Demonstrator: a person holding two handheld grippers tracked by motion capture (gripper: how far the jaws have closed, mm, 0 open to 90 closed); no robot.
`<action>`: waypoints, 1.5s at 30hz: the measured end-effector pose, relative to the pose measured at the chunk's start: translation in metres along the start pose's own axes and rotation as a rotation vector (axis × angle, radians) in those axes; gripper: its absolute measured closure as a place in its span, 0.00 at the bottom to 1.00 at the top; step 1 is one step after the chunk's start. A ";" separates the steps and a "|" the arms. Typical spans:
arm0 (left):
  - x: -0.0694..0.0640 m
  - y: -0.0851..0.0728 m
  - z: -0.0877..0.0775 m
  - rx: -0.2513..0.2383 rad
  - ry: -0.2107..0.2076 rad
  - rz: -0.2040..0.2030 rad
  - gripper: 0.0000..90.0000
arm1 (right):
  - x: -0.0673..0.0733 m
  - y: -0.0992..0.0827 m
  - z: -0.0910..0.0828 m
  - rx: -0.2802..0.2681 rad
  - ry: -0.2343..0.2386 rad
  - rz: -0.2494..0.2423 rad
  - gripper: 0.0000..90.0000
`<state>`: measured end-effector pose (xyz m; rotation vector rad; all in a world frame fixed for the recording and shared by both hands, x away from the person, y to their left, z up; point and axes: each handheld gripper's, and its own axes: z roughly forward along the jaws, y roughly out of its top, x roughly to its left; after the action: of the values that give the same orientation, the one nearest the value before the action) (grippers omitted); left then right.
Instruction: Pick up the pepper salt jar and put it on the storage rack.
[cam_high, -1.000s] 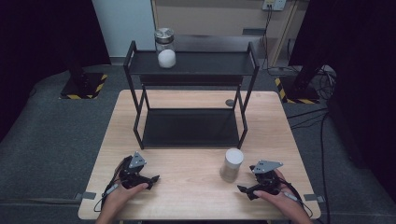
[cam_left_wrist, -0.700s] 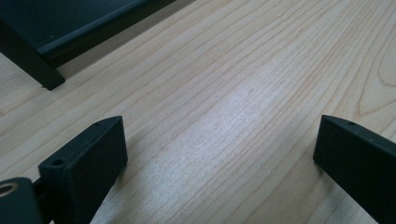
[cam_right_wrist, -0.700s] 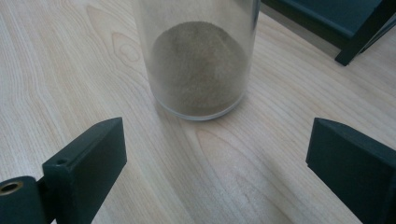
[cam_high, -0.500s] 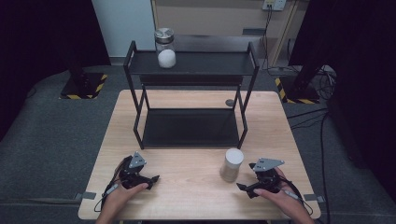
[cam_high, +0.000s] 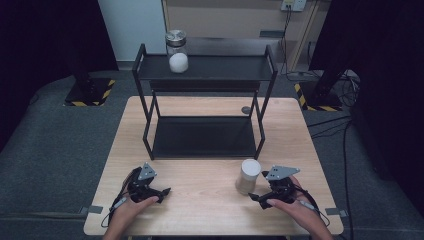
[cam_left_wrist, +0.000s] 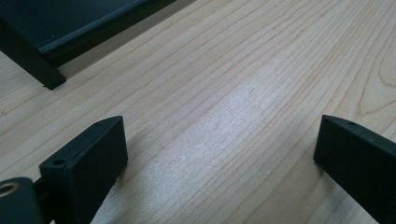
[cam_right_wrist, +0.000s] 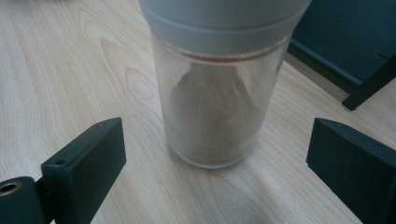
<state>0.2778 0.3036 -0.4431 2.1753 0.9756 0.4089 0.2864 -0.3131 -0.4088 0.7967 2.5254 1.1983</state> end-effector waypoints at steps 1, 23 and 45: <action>0.000 0.000 0.000 0.000 0.000 0.000 0.02 | 0.000 0.001 0.001 -0.002 0.000 0.001 0.06; -0.001 0.000 0.000 -0.001 0.005 -0.004 0.02 | 0.000 0.011 0.009 -0.065 0.003 0.010 0.12; -0.002 0.000 0.000 -0.001 0.007 -0.005 0.02 | 0.000 0.010 0.010 -0.152 0.005 0.039 0.37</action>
<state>0.2763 0.3027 -0.4432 2.1714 0.9846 0.4142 0.2945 -0.3018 -0.4073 0.8100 2.3984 1.3866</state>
